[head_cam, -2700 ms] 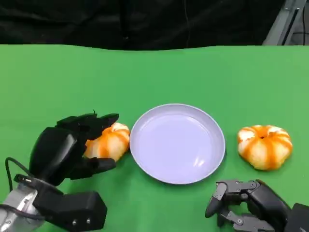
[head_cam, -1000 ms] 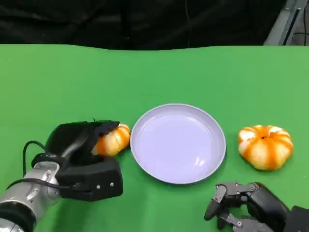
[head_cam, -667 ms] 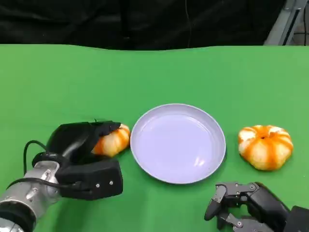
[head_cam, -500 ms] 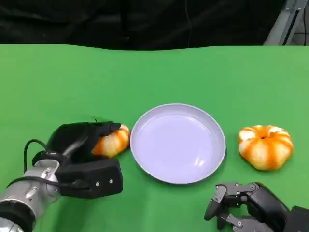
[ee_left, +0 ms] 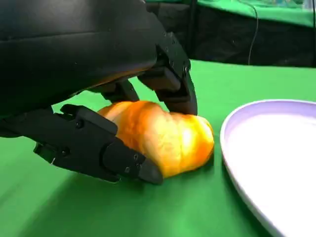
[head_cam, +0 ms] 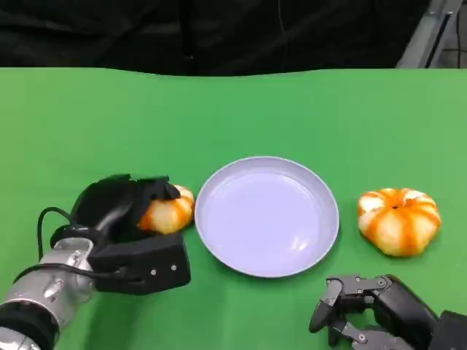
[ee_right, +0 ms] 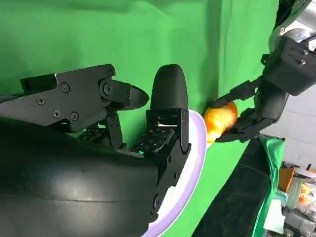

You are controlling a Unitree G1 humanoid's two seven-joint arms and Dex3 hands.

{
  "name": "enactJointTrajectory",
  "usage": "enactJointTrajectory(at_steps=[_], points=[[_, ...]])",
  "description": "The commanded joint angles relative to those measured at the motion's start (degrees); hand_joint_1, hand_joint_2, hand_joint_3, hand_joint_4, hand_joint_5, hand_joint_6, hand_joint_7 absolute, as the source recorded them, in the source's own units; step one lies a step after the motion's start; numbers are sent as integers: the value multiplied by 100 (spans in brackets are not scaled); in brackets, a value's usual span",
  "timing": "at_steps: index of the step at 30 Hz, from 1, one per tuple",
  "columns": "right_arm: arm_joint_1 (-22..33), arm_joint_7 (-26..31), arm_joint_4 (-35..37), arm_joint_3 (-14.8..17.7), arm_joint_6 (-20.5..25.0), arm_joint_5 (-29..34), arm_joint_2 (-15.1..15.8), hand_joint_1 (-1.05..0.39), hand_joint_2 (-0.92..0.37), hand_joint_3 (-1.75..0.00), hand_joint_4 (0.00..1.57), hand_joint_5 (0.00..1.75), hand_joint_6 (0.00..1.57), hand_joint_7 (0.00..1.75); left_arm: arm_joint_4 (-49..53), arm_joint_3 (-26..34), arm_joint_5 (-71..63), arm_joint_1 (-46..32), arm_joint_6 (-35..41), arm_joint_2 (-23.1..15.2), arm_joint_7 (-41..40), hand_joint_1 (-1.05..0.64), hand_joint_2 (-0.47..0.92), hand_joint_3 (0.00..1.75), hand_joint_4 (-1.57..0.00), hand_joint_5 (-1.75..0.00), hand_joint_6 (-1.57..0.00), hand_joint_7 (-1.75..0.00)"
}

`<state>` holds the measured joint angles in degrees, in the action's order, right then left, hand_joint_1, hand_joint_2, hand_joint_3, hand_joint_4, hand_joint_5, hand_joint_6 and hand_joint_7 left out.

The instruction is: Grasp the bread from the table and place it into the plate.

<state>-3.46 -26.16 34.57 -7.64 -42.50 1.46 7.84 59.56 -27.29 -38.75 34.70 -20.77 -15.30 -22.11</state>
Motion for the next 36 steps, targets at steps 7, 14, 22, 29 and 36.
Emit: enactJointTrajectory(at_steps=[7,14,22,29,36], points=[[-23,-3,36,13,-117,-38,86,0,-92,-47,71,151,82,104,197,-20,-8,-209,11,-9,-458,-14,84,0,-51,-175,-43,-175],[-25,-2,59,12,-105,-41,78,-1,-92,-47,72,151,82,104,233,57,56,-245,-69,18,-795,-12,84,0,-50,-175,-42,-175],[-18,5,28,3,-90,-25,79,-1,-92,-47,71,152,81,105,11,230,65,-348,-131,3,-1412,-10,85,1,-49,-175,-42,-174],[-36,-10,53,5,-83,-50,63,1,-92,-48,72,152,82,105,-575,326,-33,-507,-8,-115,-1690,-12,85,0,-47,-175,-42,-168],[-37,5,38,-4,-59,-32,54,1,-92,-48,72,152,81,107,-1237,413,-98,-739,-51,-234,-1887,-8,84,0,-48,-175,-49,-158]])
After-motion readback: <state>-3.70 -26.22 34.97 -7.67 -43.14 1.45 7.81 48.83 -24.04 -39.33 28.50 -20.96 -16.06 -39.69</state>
